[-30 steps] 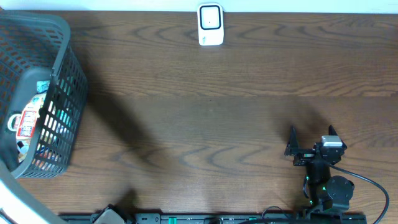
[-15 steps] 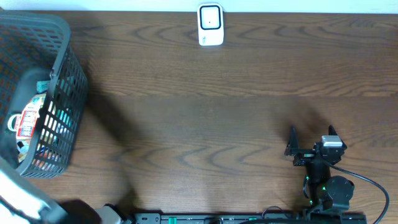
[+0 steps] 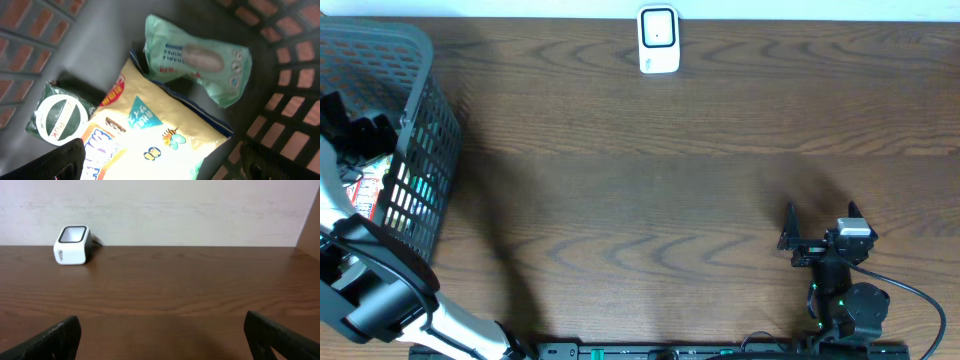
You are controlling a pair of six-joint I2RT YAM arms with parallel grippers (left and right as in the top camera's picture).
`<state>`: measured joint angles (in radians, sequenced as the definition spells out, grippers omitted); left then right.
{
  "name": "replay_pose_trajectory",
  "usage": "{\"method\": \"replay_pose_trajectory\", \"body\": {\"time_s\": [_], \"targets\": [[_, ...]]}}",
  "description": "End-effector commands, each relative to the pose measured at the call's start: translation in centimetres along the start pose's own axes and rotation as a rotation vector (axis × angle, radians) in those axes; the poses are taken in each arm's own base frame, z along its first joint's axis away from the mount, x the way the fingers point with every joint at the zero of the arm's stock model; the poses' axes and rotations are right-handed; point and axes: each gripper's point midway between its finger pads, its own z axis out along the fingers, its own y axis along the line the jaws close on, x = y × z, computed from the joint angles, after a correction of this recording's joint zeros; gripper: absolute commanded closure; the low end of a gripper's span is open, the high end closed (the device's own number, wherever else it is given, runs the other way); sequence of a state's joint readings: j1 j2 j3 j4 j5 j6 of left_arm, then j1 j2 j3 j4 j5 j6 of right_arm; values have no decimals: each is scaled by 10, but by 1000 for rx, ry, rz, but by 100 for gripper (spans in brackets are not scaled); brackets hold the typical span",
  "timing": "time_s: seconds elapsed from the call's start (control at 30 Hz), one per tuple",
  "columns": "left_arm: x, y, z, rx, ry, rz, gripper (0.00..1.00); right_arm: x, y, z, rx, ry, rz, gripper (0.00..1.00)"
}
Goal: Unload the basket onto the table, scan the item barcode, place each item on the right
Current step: 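Grasp the yellow snack bag in the basket with the left gripper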
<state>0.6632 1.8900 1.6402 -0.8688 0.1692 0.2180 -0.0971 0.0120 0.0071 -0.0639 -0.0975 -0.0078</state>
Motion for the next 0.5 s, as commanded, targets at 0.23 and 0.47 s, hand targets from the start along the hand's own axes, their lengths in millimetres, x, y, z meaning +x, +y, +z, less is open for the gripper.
{"method": "replay_pose_trajectory", "body": {"time_s": [0.23,0.47], "targets": [[61,22,42,-172,192,72,3,1,-2,0,9,1,12,1],[75,22,61,-170,198,85,2,1,-2,0,9,1,11,1]]}}
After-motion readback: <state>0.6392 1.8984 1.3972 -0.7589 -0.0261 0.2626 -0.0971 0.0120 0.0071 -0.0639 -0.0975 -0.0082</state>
